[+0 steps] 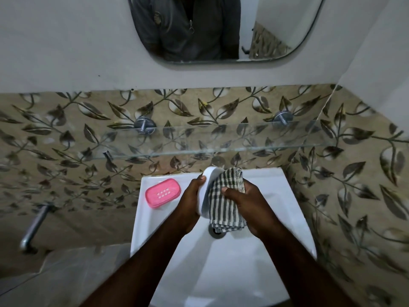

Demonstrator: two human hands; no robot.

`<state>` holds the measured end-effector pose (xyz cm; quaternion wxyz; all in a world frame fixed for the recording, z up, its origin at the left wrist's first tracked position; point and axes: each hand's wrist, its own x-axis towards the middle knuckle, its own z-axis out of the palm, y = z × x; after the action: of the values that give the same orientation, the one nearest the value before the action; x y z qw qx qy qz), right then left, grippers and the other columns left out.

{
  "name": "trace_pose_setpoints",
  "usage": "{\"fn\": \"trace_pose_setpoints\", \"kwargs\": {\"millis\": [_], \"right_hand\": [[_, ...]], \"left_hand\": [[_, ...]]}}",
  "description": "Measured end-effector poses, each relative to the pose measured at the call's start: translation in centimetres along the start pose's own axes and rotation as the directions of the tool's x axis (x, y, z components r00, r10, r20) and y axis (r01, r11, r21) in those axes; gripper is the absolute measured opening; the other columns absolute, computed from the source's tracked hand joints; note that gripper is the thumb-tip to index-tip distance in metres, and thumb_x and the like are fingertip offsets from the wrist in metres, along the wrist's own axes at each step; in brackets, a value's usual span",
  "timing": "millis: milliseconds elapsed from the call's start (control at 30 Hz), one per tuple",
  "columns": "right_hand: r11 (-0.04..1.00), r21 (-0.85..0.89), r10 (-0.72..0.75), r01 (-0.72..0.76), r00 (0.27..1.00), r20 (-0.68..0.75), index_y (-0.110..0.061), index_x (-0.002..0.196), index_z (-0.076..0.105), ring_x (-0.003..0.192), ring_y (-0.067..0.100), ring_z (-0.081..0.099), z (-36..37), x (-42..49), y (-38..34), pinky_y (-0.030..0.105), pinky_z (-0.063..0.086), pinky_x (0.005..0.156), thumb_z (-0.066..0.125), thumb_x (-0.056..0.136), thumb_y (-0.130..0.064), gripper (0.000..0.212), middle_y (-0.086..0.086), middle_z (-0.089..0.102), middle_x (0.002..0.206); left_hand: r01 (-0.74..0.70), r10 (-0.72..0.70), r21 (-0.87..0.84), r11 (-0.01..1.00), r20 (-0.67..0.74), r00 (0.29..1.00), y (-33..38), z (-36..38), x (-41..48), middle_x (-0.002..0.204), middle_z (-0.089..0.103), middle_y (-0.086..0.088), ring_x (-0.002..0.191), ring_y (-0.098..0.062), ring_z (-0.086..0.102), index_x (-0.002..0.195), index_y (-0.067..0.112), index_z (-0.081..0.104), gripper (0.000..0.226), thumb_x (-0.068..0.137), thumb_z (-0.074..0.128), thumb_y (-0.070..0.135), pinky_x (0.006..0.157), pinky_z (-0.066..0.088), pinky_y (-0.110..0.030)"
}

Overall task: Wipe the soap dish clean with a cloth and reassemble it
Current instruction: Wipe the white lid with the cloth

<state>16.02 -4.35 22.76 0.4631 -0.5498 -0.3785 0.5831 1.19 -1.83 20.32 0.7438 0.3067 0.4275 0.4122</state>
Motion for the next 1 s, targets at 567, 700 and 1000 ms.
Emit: {"fn": "trace_pose_setpoints", "kwargs": {"millis": [567,700,1000], "right_hand": [[0.956,0.288,-0.057,0.057,0.998,-0.007,0.001,0.104,0.067,0.087,0.033,0.072,7.7,-3.2,-3.9,0.040,0.058,0.078,0.059,0.090,0.001,0.016,0.023,0.073,0.096],[0.991,0.032,-0.130,0.129,0.991,0.032,-0.005,0.101,0.070,0.089,0.031,0.073,8.8,-4.3,-3.3,0.040,0.058,0.081,0.060,0.091,-0.002,0.015,0.018,0.075,0.095],[0.972,0.179,-0.143,0.155,0.987,-0.075,0.004,0.098,0.069,0.087,0.036,0.073,9.7,-4.3,-6.5,0.045,0.059,0.080,0.060,0.089,-0.002,0.014,0.025,0.073,0.092]], "left_hand": [[-0.322,0.311,0.137,0.937,0.097,0.946,3.9,-1.8,-3.5,0.120,0.069,-0.014,0.112,-0.028,0.065,0.125,0.009,0.062,0.051,0.094,0.044,0.046,0.095,0.053,-0.040],[-0.305,0.298,0.088,0.948,0.091,0.950,4.3,-2.4,-3.8,0.121,0.068,-0.015,0.117,-0.031,0.062,0.123,0.012,0.064,0.049,0.093,0.049,0.049,0.101,0.048,-0.045],[-0.290,0.280,0.034,0.956,0.184,0.942,5.1,-2.3,-4.6,0.128,0.064,-0.017,0.122,-0.029,0.059,0.130,0.008,0.058,0.050,0.097,0.045,0.044,0.107,0.043,-0.045]]}}
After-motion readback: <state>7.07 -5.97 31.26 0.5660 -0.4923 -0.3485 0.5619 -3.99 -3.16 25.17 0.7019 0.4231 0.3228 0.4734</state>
